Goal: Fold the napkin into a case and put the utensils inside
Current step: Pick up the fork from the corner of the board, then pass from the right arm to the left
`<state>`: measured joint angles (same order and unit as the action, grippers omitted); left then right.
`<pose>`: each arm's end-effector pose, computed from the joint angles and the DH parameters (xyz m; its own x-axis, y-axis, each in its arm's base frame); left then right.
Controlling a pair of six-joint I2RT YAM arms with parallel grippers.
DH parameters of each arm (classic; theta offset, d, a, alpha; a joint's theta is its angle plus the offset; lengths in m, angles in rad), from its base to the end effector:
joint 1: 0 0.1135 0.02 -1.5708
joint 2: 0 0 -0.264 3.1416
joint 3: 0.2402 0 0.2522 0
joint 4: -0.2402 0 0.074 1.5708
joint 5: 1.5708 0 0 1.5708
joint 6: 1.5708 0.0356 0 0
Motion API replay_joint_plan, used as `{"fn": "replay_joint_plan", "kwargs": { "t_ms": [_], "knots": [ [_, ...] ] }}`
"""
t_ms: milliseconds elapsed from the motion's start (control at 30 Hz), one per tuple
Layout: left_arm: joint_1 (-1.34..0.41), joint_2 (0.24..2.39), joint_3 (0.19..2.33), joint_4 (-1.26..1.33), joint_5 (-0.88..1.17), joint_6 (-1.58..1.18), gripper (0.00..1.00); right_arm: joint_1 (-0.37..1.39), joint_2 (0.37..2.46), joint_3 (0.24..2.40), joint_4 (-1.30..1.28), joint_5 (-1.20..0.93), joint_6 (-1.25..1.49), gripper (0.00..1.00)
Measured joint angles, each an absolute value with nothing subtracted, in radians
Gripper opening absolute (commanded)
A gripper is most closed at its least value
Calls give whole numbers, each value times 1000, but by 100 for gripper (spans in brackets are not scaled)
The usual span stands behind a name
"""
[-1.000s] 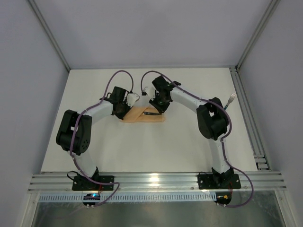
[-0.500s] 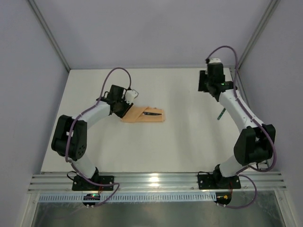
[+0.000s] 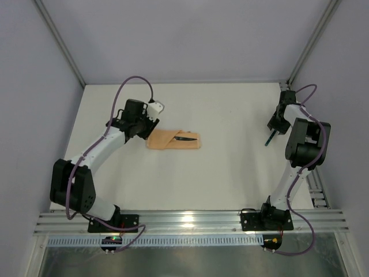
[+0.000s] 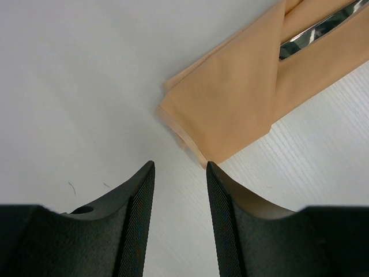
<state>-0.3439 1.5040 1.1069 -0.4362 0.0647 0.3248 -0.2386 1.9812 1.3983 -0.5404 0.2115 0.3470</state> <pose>0.3053 -0.1118 0.2564 -0.5399 0.5316 -0.6526 0.5800 0.7968 0.1692 0.3966 -0.1042 0.1727 -0.7152 0.5162 -0.4713 0.5982 0.8007 -0.0308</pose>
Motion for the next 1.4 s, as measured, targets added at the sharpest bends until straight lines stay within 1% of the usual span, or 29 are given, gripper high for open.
{"fn": "replay_joint_plan", "kwargs": {
  "t_ms": [67,133,167,200,267,367,467,567,600,667,700,733,833,900,1000,1133,1267,1400],
  "knots": [
    [-344,1465,1107,-445,66,324,44,-238,2014,1418,-540,202,350,44],
    [-344,1431,1107,-452,71,322,43,-241,2026,1429,-535,190,356,25],
    [-344,1418,1107,-458,73,322,43,-245,2028,1431,-533,178,360,19],
    [-344,1406,1107,-466,74,322,43,-249,2030,1431,-529,164,369,12],
    [-344,1387,1107,-480,81,321,42,-254,2030,1430,-524,151,370,5],
    [-344,1362,1107,-512,99,321,40,-261,2023,1419,-506,122,370,4],
    [-344,1325,1107,-562,138,322,41,-262,1988,1371,-485,84,379,4],
    [-344,1267,1112,-623,208,327,46,-228,1866,1243,-469,44,422,4],
    [-345,1245,1114,-643,232,327,47,-197,1790,1185,-453,37,447,4],
    [-354,1205,1126,-685,265,339,49,-91,1601,1078,-428,25,530,4],
    [-362,1191,1131,-697,274,343,50,-14,1499,1039,-397,25,579,4],
    [-376,1174,1137,-714,278,349,52,74,1404,1013,-359,46,627,4],
    [-444,1145,1155,-756,273,373,53,344,1222,994,-234,105,770,4],
    [-507,1140,1161,-776,251,382,53,497,1170,994,-146,156,867,4],
    [-598,1141,1162,-788,208,394,53,643,1198,996,-53,251,992,4],
    [-672,1147,1188,-809,165,404,54,767,1360,1049,-24,322,1102,4],
    [-686,1168,1242,-814,143,408,56,833,1474,1082,-8,337,1177,4],
    [-699,1189,1240,-808,103,416,56,854,1501,1105,-4,355,1226,4]
  ]
}}
